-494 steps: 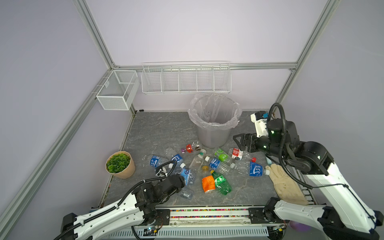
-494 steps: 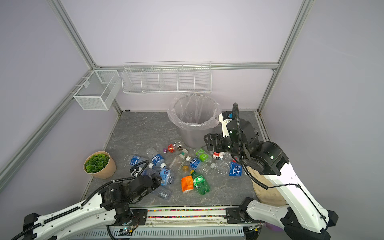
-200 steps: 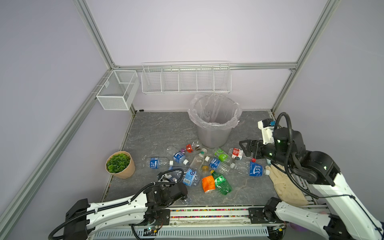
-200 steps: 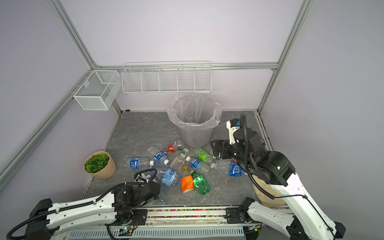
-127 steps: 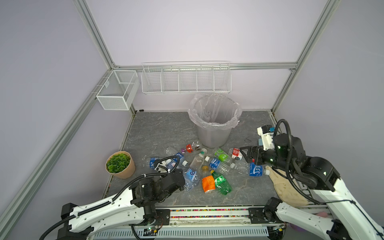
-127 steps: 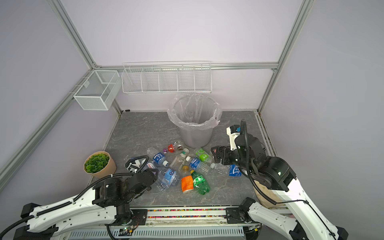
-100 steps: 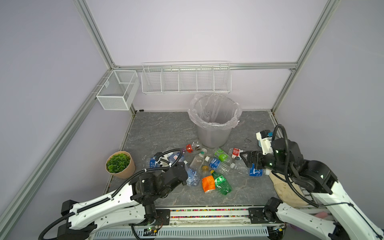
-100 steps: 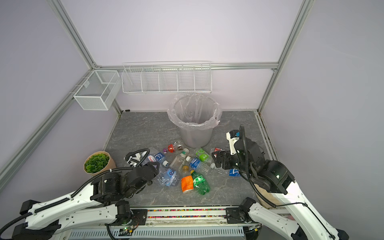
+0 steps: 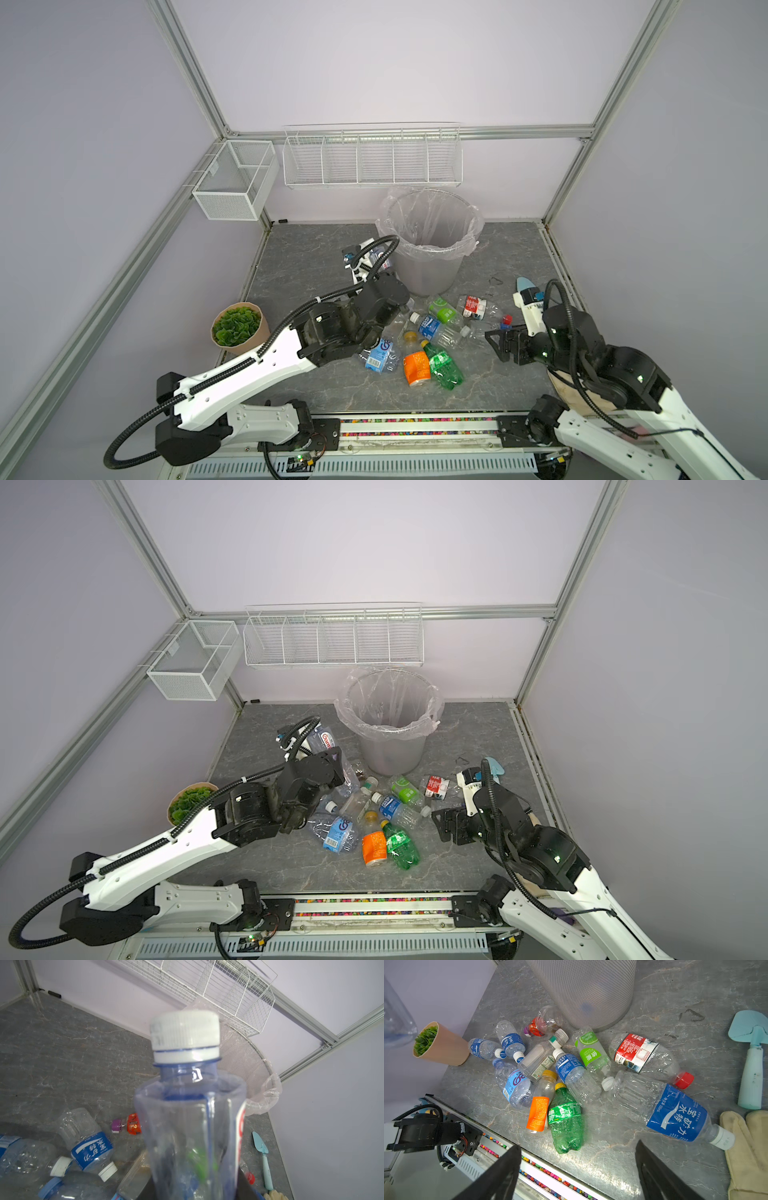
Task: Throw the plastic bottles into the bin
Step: 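Lift the white-capped bottle with the left gripper and carry it over the bin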
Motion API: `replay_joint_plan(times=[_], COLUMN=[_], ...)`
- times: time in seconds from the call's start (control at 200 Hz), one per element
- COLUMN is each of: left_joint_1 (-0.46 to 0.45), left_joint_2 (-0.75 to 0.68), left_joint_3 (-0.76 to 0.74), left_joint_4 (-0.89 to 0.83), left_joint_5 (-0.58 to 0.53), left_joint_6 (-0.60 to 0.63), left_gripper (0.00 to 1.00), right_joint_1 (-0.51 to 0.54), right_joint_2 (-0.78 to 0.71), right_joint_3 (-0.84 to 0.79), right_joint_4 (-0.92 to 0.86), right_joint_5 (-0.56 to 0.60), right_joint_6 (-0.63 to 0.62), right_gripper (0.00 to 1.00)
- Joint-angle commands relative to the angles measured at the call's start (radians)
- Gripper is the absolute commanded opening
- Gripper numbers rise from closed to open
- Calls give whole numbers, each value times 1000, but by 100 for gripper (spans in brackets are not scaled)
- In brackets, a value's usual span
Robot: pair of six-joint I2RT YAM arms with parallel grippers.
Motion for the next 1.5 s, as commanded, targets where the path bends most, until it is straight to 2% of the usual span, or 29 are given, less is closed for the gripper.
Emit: replay_joint_plan(times=[0.0,0.18,0.295,0.475,0.72,1.02,1.495], left_joint_1=[16,16,16,16,17,16,16], left_joint_2=[53,101,77,123,133,186,273], left_joint_3=[106,217,240,479,593,665,820], left_joint_4=[43,119,287,166,132,169,172], left_joint_5=[-9,0,103,75,93,82,116], left_joint_6=[129,263,441,604,771,913,988], left_gripper=[28,27,27,27,27,26,24], right_joint_1=[-4,-4,-4,-4,-4,-4,-3], right_joint_2=[-15,-12,-30,-105,-102,-140,-139], right_joint_3=[-1,7,1,-60,-70,-73,-58], right_joint_4=[5,5,5,21,-47,-91,-133], right_joint_5=[-9,-50,-77,-95,-65,-27,-21], right_joint_6=[-36,-30,0,68,128,206,203], right_gripper=[88,88,88,88,88,88,88])
